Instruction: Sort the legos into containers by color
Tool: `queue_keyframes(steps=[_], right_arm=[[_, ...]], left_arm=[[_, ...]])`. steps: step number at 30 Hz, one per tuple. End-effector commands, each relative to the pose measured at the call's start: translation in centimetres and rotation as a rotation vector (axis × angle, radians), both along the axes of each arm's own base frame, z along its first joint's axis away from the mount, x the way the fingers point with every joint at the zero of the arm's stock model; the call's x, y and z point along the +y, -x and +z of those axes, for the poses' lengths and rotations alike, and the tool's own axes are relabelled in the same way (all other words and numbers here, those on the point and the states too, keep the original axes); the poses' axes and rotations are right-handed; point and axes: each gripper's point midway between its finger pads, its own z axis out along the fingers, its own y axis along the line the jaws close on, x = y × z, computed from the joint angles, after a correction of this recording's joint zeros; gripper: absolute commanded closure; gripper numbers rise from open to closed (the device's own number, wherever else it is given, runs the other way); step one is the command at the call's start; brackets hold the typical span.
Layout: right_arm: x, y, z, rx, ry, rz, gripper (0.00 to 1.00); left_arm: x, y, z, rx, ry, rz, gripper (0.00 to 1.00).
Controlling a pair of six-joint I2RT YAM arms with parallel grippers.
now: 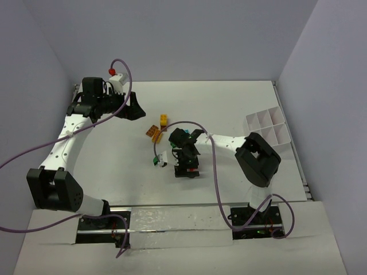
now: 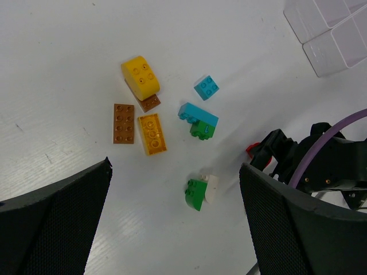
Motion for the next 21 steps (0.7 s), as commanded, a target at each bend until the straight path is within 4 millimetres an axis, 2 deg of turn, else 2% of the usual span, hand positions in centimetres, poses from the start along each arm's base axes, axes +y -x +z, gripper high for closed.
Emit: queue_keyframes(steps=[1,8,13,18,21], right_arm=[[0.9,-0.9,0.4,-0.036,-0.017,0.012,0.17],[0.3,-1.1,-0.1,-0.037,-0.001,0.003,0.32],[0.1,-1.7,0.2,-0.063,-0.008,-0.011,0.45],[-0.1,-2.1,0.3,-0.086,-0.005,-0.017,0.51],[0.0,-2.2,0.8,-0.100,-0.009,-0.025,0.58]], left_arm=[[0.1,0.1,2.2,-0.074,0.004,-0.004,0.01],[0.1,-0.1,2.1,-0.076,0.001,0.000,0.01],[0.1,-0.3,2.1,-0.075,0.004,0.006,0.01],[0.1,-0.5,2.2,-0.071,0.006,0.005,0.01],[0.0,-0.6,2.3,-0.071,0.008,0.003,0.01]])
